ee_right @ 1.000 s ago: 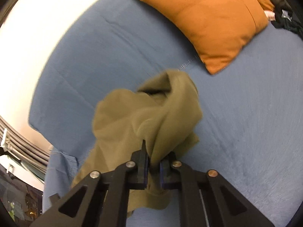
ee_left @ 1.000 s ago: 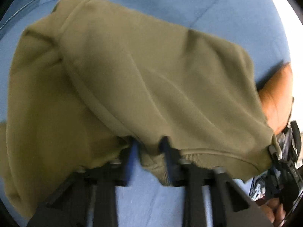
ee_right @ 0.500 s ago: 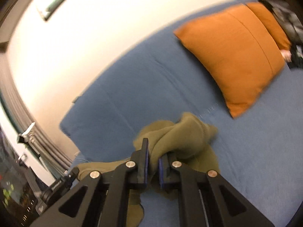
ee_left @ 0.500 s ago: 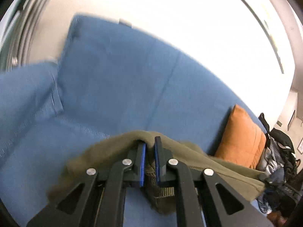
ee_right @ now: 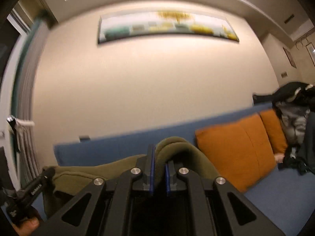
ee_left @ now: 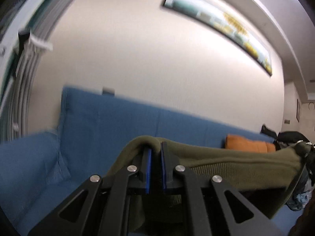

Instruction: Fold clothes

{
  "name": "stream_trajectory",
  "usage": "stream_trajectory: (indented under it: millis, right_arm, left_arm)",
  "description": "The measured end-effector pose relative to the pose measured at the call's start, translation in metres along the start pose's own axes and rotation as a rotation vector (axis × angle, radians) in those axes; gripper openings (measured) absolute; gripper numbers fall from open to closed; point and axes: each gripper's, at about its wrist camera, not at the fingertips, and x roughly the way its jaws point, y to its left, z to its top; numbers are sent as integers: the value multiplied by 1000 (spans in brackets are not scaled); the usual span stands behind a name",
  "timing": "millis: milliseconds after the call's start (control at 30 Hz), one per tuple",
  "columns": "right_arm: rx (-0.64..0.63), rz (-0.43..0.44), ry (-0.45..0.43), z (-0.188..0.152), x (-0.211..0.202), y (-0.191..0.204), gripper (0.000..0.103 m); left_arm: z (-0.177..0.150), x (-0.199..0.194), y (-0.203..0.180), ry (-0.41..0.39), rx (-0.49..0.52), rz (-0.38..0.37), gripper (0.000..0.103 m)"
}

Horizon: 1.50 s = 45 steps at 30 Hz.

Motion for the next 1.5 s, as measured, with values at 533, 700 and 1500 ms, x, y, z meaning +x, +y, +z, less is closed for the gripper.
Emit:
stream_trajectory:
  millis: [533, 700, 1500]
  right_arm:
    - [390, -76, 683, -122, 140, -75, 7]
    - [435, -126, 742, -137, 158, -77, 27]
    - [523, -274, 646, -95, 123, -145, 85]
  left_arm:
    - [-90, 145, 59, 605, -111, 19, 10]
    - [-111, 175, 71, 756, -113, 53, 28]
    - [-120, 134, 95, 890, -330, 7, 33]
